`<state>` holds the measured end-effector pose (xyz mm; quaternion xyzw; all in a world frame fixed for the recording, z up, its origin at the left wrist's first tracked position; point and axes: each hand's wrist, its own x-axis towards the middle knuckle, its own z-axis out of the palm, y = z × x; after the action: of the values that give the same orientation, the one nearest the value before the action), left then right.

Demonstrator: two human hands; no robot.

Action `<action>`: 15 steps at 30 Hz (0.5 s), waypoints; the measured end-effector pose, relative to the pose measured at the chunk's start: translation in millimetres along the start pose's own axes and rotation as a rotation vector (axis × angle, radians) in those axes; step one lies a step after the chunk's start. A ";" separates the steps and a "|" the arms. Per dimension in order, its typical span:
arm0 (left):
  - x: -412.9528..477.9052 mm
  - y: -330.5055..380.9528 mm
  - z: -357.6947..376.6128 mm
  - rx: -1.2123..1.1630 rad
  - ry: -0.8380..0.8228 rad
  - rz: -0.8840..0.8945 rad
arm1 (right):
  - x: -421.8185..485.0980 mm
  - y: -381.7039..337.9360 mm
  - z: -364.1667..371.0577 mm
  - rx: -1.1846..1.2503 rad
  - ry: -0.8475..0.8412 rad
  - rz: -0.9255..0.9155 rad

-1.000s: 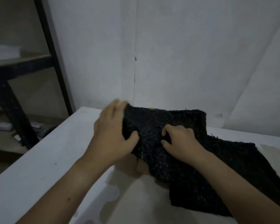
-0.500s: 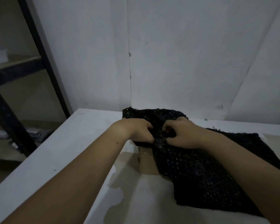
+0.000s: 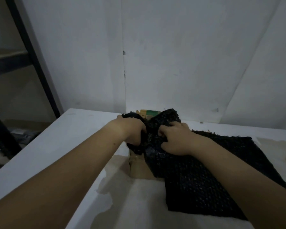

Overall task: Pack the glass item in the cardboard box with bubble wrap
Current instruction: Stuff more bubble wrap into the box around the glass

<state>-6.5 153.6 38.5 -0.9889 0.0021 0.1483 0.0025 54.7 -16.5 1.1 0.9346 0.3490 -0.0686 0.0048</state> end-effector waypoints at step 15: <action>-5.3 -3.4 13.2 -0.193 -0.035 0.015 | -19.1 15.5 0.2 0.108 0.328 0.013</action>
<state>-15.4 157.1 27.5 -0.9818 -0.0048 0.1653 -0.0937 50.6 -40.7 2.8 0.9344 0.3349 0.0662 -0.1019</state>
